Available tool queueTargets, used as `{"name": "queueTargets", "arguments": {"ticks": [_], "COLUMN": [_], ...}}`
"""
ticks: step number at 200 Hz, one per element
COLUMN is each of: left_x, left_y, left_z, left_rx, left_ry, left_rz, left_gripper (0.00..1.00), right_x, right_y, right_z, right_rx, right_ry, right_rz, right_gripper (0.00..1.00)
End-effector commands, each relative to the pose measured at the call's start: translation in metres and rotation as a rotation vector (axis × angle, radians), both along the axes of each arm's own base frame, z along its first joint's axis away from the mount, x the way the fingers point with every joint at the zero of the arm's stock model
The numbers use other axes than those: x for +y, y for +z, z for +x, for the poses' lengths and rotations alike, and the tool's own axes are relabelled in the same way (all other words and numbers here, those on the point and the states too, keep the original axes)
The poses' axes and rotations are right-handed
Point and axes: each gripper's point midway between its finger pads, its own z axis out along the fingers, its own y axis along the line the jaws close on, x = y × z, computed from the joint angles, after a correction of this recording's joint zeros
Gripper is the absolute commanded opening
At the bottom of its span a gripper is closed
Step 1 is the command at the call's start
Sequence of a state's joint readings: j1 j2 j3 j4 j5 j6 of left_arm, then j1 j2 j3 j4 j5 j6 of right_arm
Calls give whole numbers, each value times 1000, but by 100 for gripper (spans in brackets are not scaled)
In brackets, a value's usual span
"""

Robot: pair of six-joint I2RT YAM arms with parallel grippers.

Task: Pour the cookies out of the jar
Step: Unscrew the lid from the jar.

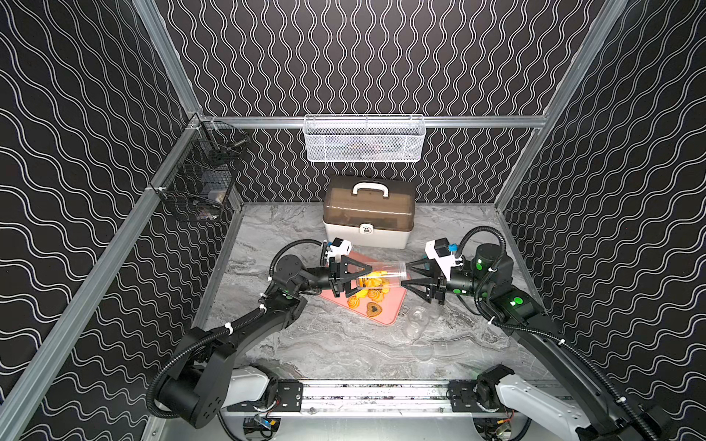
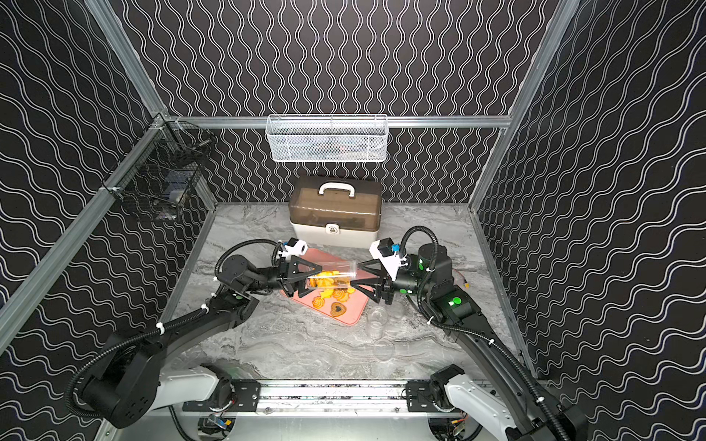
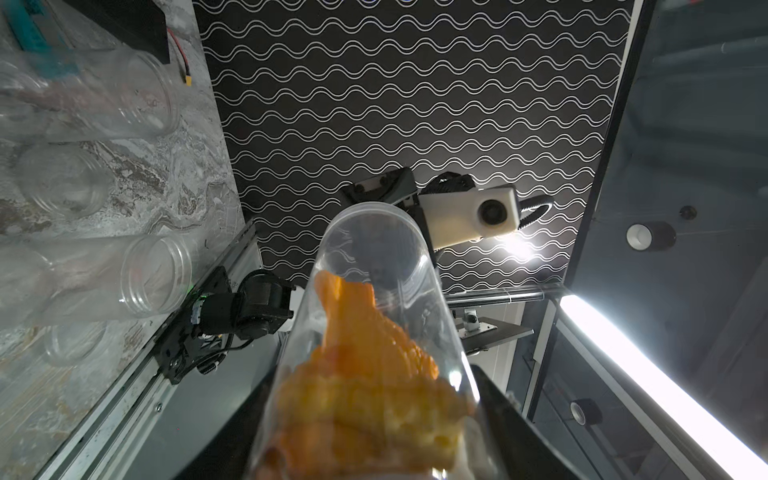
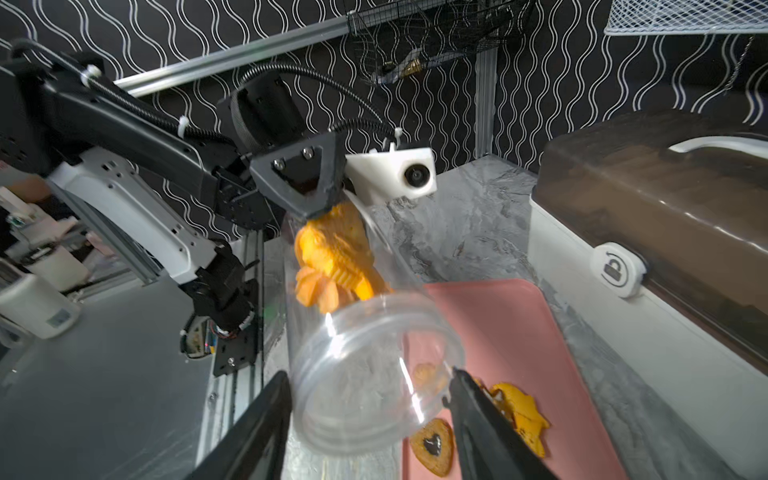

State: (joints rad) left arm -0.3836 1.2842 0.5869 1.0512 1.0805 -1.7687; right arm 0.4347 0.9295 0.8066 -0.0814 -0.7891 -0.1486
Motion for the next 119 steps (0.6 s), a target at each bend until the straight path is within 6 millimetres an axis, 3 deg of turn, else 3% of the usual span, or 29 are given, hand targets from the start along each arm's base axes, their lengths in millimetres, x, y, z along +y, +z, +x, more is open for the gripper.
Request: {"name": "queueTargets", "arguments": {"ticks": [1, 10, 26, 49, 85, 119], "left_x": [1, 2, 2, 2, 2, 2], "left_y": [15, 15, 14, 13, 10, 1], "left_z": [-9, -9, -9, -8, -7, -8], "left_rx": [-53, -55, -52, -53, -56, -55], "left_ry": [-37, -37, -38, -36, -40, -37], "left_rz": [-40, -42, -43, -40, -35, -12], "left_gripper": [64, 64, 64, 64, 64, 64], "right_x": [-7, -8, -8, -8, -23, -38], "right_y": [1, 1, 4, 22, 58, 68], "right_z": [16, 16, 17, 10, 15, 30], "right_rx": [-174, -179, -167, -130, 24, 338], "right_ry": [-73, -76, -83, -84, -231, -419], "right_rz": [-63, -65, -49, 18, 181, 262], "right_gripper": [61, 64, 84, 100, 100, 100]}}
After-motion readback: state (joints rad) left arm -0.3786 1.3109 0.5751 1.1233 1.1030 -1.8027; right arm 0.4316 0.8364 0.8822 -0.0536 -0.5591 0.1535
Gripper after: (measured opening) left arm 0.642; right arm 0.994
